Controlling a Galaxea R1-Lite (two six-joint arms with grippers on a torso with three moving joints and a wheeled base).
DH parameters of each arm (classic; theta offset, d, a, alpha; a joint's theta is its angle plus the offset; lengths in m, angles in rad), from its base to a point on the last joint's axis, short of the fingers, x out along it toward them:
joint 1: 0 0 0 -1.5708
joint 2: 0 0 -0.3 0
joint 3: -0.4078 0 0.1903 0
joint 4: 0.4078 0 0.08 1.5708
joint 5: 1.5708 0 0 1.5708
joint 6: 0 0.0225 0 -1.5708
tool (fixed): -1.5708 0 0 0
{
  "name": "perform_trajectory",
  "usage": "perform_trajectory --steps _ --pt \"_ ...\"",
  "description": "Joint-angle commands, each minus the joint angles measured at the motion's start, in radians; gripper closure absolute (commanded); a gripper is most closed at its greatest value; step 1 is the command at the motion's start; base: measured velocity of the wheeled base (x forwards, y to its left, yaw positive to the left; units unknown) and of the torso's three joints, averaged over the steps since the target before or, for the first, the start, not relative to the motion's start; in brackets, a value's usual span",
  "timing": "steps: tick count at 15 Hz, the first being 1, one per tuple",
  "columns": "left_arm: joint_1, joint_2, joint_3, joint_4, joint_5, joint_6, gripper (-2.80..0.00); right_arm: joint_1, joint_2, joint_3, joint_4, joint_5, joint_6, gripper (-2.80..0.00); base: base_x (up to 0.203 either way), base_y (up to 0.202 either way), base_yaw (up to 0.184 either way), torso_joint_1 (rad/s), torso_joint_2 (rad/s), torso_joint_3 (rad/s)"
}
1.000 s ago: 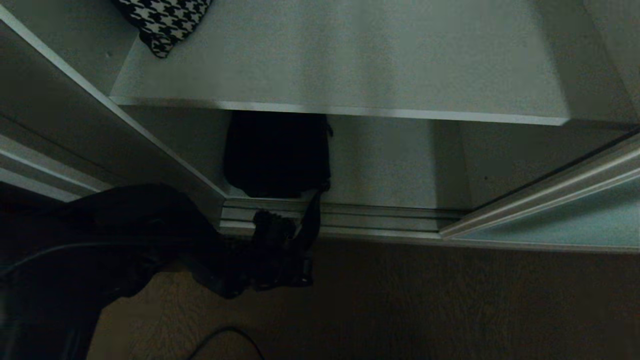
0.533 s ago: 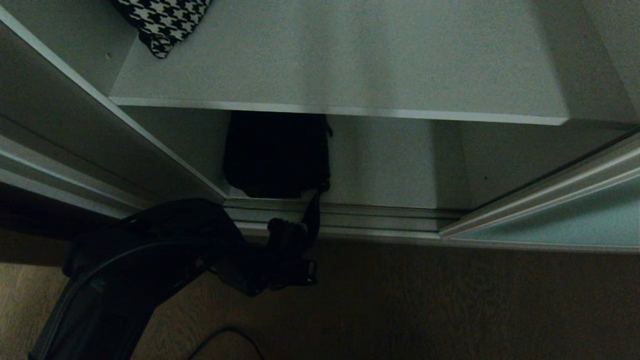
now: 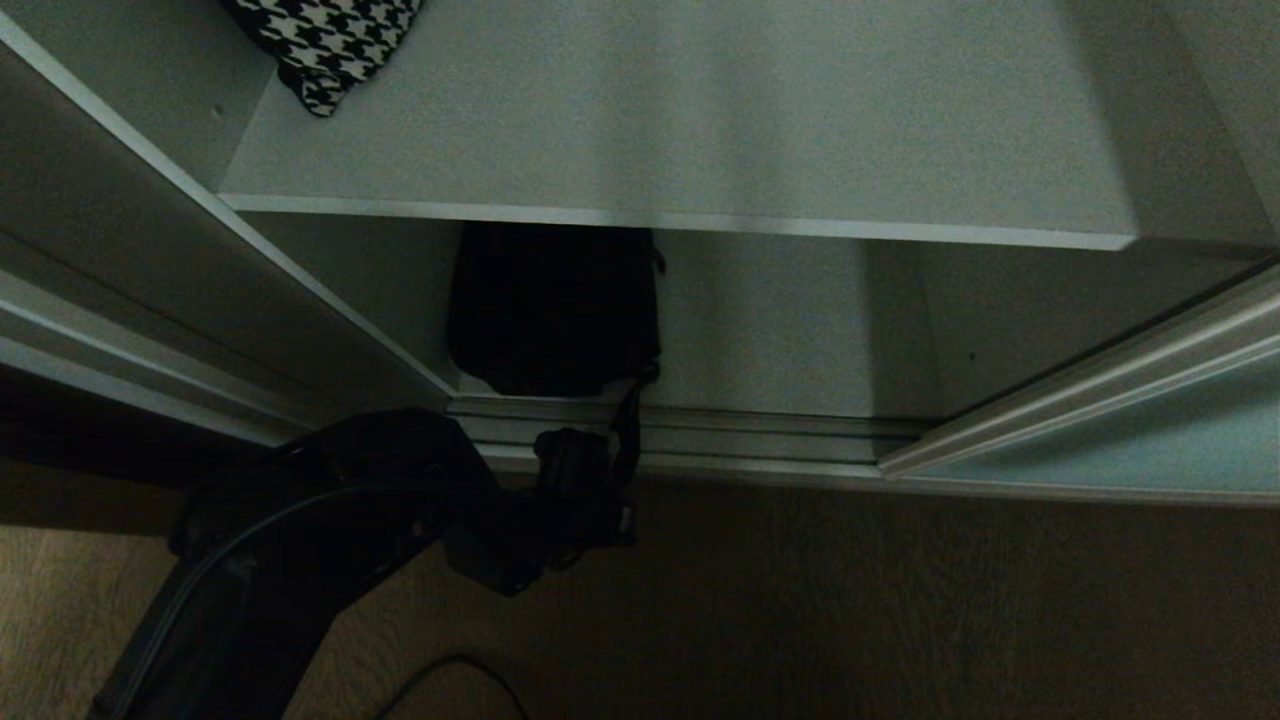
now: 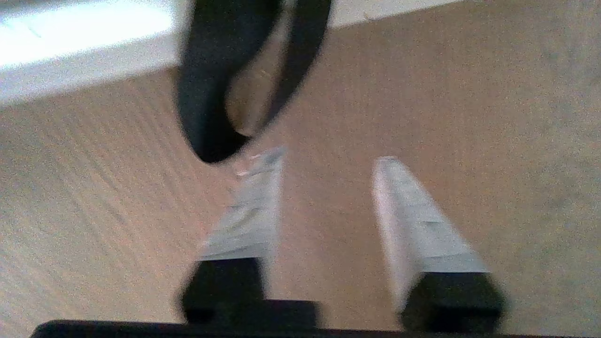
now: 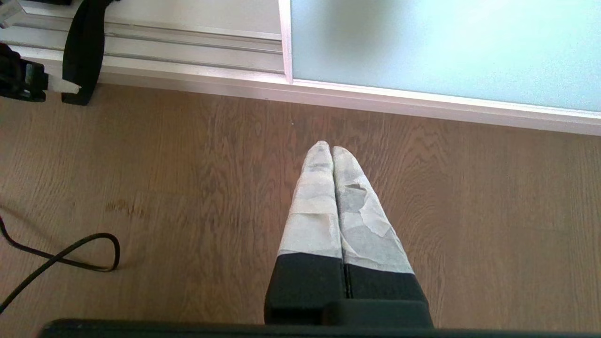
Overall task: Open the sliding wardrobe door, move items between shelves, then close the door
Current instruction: Place the bag on the lower shelf
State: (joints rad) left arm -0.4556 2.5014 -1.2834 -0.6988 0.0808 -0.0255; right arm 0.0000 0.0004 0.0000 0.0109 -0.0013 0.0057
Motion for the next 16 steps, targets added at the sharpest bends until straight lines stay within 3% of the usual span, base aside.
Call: perform_trajectory --steps 1,4,10,16 --pt "0.010 0.026 -0.007 -0.035 0.003 0.029 -2.80 0.000 0.001 0.000 0.000 0.000 0.000 0.00 0.000 0.000 0.000 0.000 0.00 0.000" --pt "0.015 0.110 -0.100 -0.116 0.004 0.048 -2.80 0.000 0.001 0.000 0.000 0.000 0.000 0.00 0.000 0.000 0.000 0.000 0.00 0.000" --pt "0.014 0.240 -0.278 -0.135 -0.005 0.075 -2.80 0.000 0.001 0.000 0.000 0.000 0.000 0.00 0.000 0.000 0.000 0.000 0.00 0.000" --pt "0.014 0.234 -0.275 -0.138 -0.036 0.071 -2.80 0.000 0.001 0.000 0.000 0.000 0.000 0.00 0.000 0.000 0.000 0.000 0.00 0.000"
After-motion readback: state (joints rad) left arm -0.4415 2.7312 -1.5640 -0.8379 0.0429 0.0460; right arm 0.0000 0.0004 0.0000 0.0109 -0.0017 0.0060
